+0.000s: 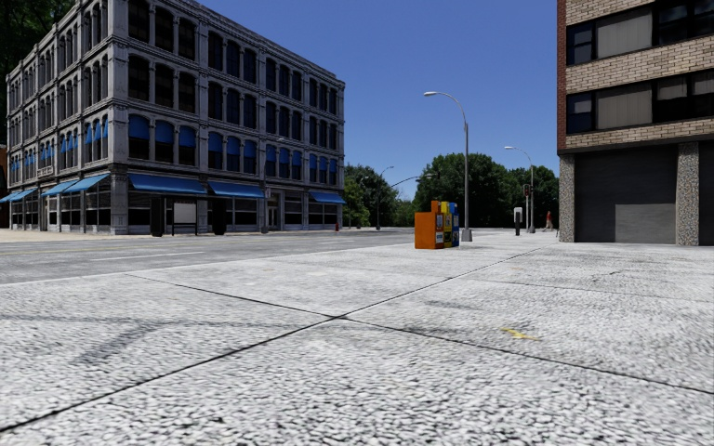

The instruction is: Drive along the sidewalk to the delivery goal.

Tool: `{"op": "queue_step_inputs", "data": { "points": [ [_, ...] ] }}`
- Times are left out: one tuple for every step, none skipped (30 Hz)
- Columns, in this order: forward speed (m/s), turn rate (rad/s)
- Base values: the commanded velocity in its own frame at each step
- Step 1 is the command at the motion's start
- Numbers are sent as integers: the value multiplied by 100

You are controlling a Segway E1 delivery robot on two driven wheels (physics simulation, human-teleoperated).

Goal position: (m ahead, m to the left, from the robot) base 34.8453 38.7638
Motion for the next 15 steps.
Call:
{"op": "queue_step_inputs", "data": {
  "points": [
    [0, 0],
    [0, 0],
    [0, 0],
    [0, 0],
    [0, 0],
    [0, 0],
    [0, 0],
    [0, 0],
    [0, 0],
    [0, 0],
    [0, 0],
    [0, 0],
    [0, 0],
    [0, 0],
    [0, 0]
  ]
}}
